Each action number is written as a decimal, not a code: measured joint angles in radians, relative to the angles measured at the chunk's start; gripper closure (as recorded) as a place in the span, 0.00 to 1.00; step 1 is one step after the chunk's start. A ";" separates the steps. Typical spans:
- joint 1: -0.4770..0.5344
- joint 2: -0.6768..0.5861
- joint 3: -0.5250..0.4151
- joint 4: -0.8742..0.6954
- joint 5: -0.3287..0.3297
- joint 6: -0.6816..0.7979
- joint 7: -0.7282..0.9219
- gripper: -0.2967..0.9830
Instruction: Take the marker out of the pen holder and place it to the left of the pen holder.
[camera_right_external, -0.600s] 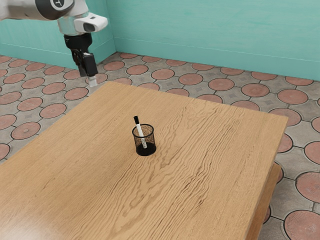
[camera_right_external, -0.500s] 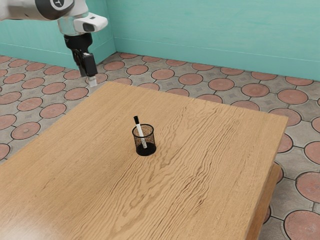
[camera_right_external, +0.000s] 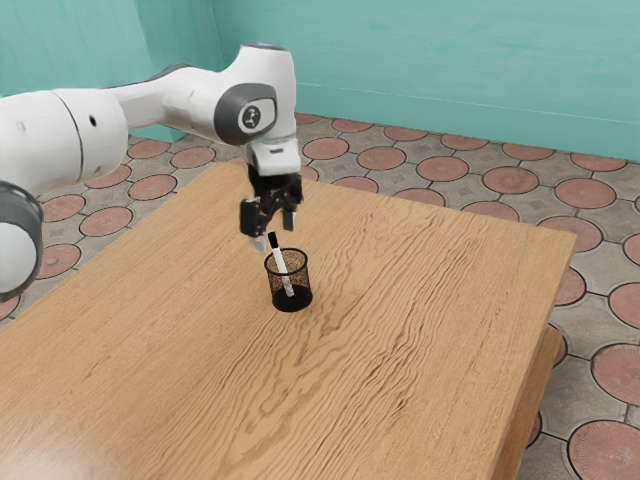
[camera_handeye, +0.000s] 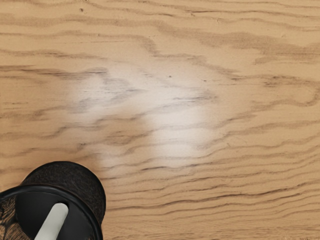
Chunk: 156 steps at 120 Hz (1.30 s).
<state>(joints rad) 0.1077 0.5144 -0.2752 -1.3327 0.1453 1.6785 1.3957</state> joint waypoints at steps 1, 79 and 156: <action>0.000 0.009 0.000 0.006 0.001 0.005 0.015 0.23; -0.002 0.254 0.120 0.208 -0.006 0.206 0.639 0.23; -0.013 0.246 0.168 0.191 -0.118 0.226 0.580 0.63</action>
<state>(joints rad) 0.0948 0.7604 -0.1075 -1.1417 0.0276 1.9047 1.9761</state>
